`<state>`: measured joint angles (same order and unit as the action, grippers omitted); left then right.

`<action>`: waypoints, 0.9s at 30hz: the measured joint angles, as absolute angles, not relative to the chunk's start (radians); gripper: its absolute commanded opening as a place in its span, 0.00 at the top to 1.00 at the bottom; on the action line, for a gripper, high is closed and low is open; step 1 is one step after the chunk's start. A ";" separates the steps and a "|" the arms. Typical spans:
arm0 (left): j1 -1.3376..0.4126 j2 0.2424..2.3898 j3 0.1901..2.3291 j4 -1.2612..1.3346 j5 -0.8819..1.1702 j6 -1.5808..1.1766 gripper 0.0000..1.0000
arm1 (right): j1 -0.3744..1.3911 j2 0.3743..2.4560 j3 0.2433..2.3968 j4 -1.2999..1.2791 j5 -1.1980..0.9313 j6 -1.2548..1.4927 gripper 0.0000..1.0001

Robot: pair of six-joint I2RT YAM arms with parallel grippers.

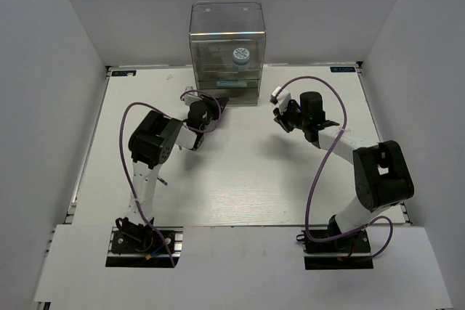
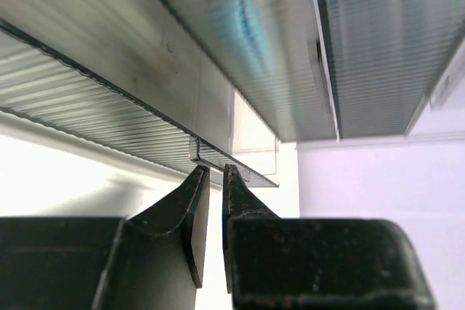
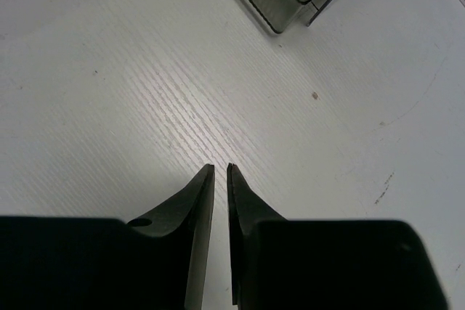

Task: Sort the stationery into containers
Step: Open the drawer in the storage box.

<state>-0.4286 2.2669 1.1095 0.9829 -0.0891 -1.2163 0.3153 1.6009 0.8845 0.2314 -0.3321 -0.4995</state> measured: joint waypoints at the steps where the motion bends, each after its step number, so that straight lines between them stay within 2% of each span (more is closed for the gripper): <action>1: -0.431 2.252 1.092 0.977 -0.087 -1.207 1.00 | 0.315 1.601 0.884 0.230 -0.336 -0.500 0.81; 9: -0.439 2.176 1.042 0.888 -0.083 -1.166 1.00 | 0.315 1.601 0.884 0.225 -0.349 -0.500 0.80; 12: -0.443 2.160 1.042 0.850 -0.076 -1.157 1.00 | 0.315 1.601 0.885 0.223 -0.352 -0.501 0.66; 15: -0.447 2.151 1.042 0.818 -0.066 -1.145 0.76 | 0.315 1.601 0.886 0.207 -0.361 -0.505 0.53; 16: -0.449 2.151 1.042 0.799 -0.062 -1.140 0.69 | 0.315 1.600 0.886 0.202 -0.366 -0.508 0.41; 17: -0.452 2.151 1.042 0.771 -0.059 -1.136 0.58 | 0.315 1.599 0.886 0.194 -0.372 -0.512 0.33; 19: -0.455 2.149 1.033 0.748 -0.054 -1.126 0.51 | 0.315 1.594 0.886 0.181 -0.384 -0.522 0.11; 20: -0.456 2.144 1.022 0.734 -0.050 -1.122 0.46 | 0.315 1.591 0.886 0.176 -0.393 -0.526 0.10; 22: -0.459 2.122 0.997 0.726 -0.043 -1.115 0.44 | 0.315 1.582 0.886 0.168 -0.409 -0.535 0.10; 23: -0.460 2.101 0.983 0.717 -0.042 -1.106 0.39 | 0.315 1.576 0.886 0.165 -0.419 -0.538 0.10; 27: -0.463 2.021 0.923 0.702 -0.036 -1.072 0.34 | 0.315 1.553 0.886 0.159 -0.448 -0.546 0.10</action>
<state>-0.4629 2.0209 0.9234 0.7021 -0.0357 -1.0718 0.3153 1.5528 0.8860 0.1593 -0.4480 -0.5461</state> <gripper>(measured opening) 0.636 0.898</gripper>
